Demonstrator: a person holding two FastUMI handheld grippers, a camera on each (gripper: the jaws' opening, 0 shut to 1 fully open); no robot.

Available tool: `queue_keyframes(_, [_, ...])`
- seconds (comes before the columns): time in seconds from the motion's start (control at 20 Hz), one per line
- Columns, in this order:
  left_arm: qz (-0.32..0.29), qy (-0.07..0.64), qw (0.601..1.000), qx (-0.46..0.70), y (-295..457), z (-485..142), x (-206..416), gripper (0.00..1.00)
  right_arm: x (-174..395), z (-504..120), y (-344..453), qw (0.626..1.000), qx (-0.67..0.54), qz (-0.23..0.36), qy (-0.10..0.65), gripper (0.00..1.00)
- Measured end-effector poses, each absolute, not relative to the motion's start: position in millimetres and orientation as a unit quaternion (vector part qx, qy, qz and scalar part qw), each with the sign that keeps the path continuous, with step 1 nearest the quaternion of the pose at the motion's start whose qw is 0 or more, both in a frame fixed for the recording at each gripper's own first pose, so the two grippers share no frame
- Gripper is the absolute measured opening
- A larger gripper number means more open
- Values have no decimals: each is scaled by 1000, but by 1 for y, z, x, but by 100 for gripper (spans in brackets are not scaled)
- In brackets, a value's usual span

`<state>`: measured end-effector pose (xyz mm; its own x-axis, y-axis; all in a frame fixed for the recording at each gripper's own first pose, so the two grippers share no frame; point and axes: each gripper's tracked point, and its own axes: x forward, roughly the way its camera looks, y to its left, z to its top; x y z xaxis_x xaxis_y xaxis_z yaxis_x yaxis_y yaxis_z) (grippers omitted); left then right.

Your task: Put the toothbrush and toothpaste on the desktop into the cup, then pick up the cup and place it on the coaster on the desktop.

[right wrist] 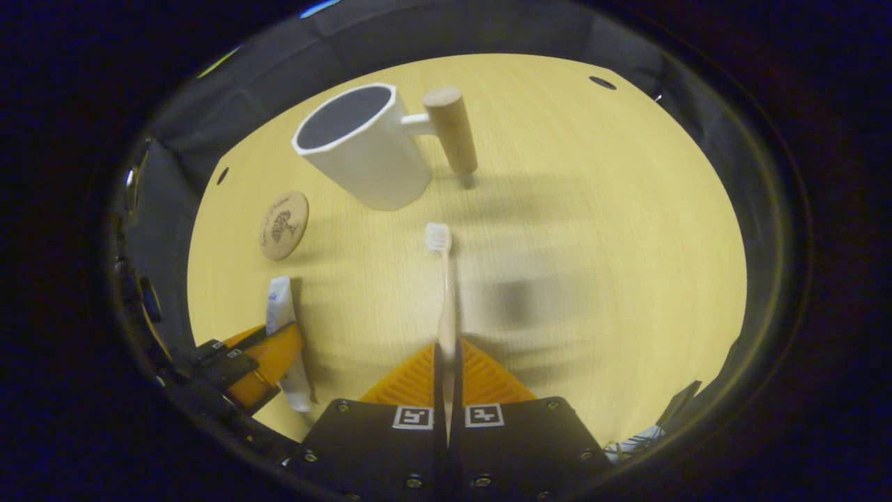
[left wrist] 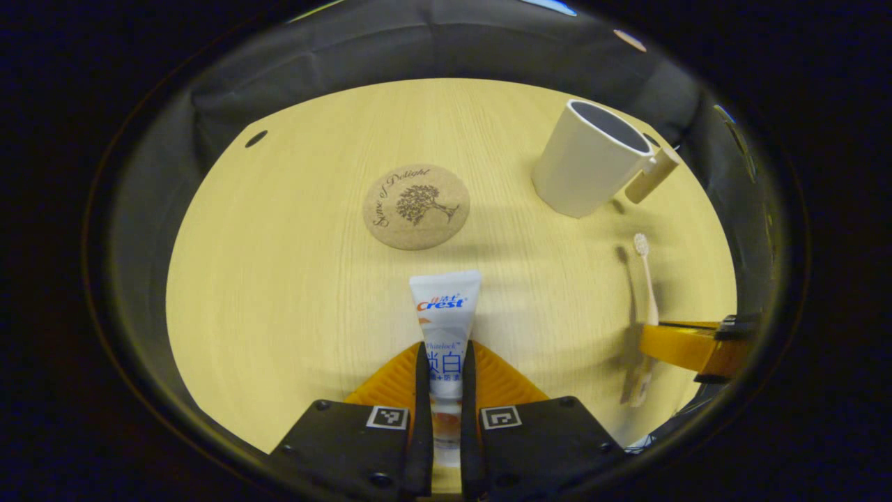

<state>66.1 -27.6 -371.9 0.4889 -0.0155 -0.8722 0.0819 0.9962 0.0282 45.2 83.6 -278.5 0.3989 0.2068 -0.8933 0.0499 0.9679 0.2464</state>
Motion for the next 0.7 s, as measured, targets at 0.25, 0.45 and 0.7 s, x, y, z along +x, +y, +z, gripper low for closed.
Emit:
queue_keyframes(0.25, [-27,505,862,34,-28,-372,66,24,45,-242,78,843,156,50,513,2])
queue_keyframes(0.45, [-27,501,864,27,-27,-371,67,24,57,-206,79,858,172,58,481,2])
queue_keyframes(0.7, [-35,488,872,26,-27,-360,69,24,105,-149,82,884,207,68,413,3])
